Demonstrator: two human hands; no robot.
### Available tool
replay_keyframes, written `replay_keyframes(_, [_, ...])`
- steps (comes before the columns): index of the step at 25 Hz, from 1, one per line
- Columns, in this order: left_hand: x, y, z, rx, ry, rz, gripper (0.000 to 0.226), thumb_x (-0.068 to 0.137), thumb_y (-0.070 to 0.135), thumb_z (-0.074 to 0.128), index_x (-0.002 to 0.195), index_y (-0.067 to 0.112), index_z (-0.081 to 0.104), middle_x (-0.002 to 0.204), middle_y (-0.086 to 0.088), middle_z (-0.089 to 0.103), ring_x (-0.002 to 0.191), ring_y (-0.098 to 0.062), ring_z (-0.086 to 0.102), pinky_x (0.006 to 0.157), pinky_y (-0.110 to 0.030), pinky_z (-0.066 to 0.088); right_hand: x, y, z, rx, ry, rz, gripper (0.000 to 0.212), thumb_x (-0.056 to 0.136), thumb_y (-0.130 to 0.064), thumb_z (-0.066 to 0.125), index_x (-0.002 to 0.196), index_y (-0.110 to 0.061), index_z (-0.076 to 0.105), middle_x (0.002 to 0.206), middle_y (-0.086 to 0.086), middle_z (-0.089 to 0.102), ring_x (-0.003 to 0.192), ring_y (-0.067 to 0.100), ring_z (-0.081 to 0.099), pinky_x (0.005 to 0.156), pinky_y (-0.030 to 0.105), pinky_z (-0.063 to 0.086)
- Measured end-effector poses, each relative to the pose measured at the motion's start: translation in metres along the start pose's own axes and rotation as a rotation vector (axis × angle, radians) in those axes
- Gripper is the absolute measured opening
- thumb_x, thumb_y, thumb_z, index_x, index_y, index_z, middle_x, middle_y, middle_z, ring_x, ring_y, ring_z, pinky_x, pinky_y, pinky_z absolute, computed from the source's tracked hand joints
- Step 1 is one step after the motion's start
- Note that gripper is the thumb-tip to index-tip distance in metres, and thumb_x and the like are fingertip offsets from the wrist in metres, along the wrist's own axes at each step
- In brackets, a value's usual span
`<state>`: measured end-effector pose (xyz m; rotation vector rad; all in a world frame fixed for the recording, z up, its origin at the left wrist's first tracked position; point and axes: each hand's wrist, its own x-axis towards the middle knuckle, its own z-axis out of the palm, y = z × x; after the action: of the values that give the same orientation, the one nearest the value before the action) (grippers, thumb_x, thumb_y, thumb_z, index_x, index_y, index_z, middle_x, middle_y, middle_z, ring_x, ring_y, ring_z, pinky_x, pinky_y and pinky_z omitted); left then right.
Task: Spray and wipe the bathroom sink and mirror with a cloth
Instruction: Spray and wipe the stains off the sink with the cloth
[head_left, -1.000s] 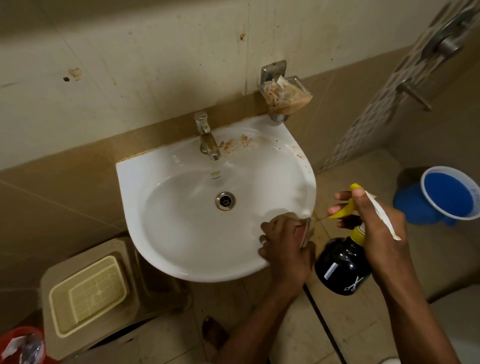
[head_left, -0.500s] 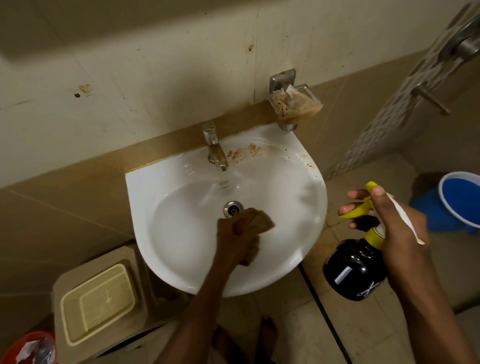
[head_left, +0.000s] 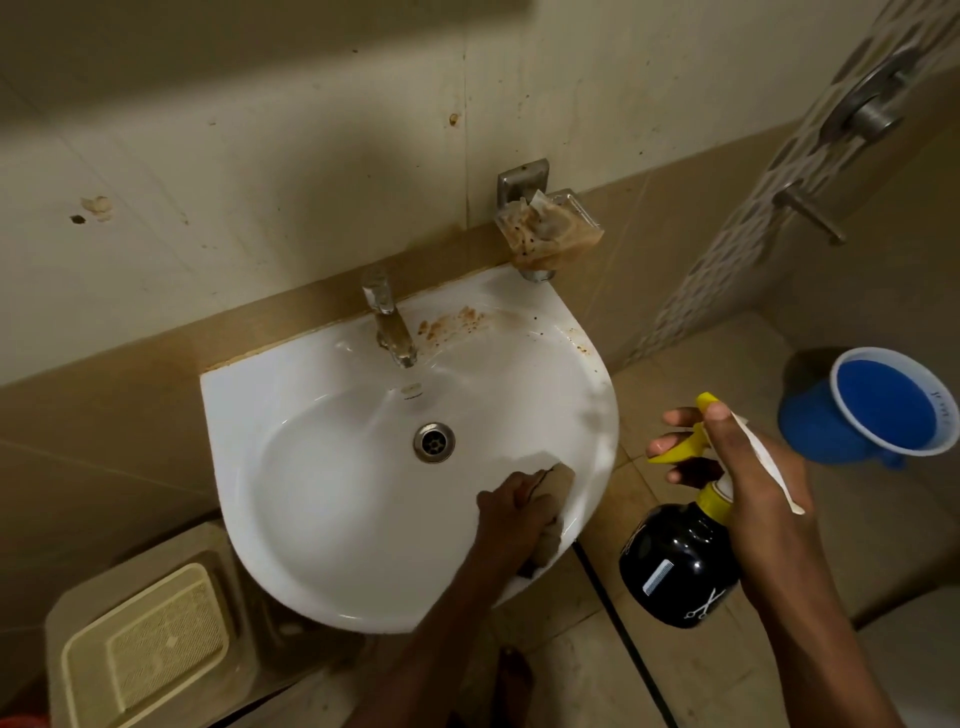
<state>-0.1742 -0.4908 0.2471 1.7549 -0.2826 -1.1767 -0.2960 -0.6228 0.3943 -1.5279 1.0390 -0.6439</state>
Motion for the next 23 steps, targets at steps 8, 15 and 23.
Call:
replay_keyframes(8, [-0.016, 0.015, 0.032, 0.034, 0.024, 0.152, 0.042, 0.077, 0.033, 0.064, 0.115, 0.049, 0.057, 0.116, 0.003, 0.043, 0.1, -0.009, 0.058, 0.085, -0.018, 0.054, 0.017, -0.002, 0.006, 0.014, 0.013, 0.023, 0.041, 0.106, -0.035, 0.048, 0.089, -0.014, 0.078, 0.089, -0.001, 0.081, 0.085, 0.027, 0.073, 0.077, 0.039, 0.057])
replay_keyframes(15, [0.033, 0.059, 0.0, -0.56, 0.197, 0.314, 0.022, 0.086, 0.016, 0.061, 0.108, 0.017, 0.057, 0.08, -0.028, 0.044, 0.05, -0.021, 0.044, 0.045, -0.029, 0.041, 0.03, -0.021, 0.004, 0.068, 0.026, -0.01, 0.039, 0.093, -0.051, 0.049, 0.077, -0.036, 0.082, 0.094, -0.002, 0.082, 0.089, 0.024, 0.075, 0.078, 0.039, 0.056])
replay_keyframes(23, [0.139, 0.109, -0.023, 0.112, 0.888, 0.449, 0.065, 0.091, 0.017, 0.066, 0.151, 0.021, 0.041, 0.158, -0.018, 0.011, 0.141, -0.039, 0.031, 0.112, -0.044, 0.038, 0.025, -0.014, 0.017, 0.121, -0.072, 0.008, 0.066, 0.055, -0.095, 0.063, 0.08, -0.038, 0.084, 0.094, -0.001, 0.082, 0.083, 0.019, 0.078, 0.069, 0.034, 0.058])
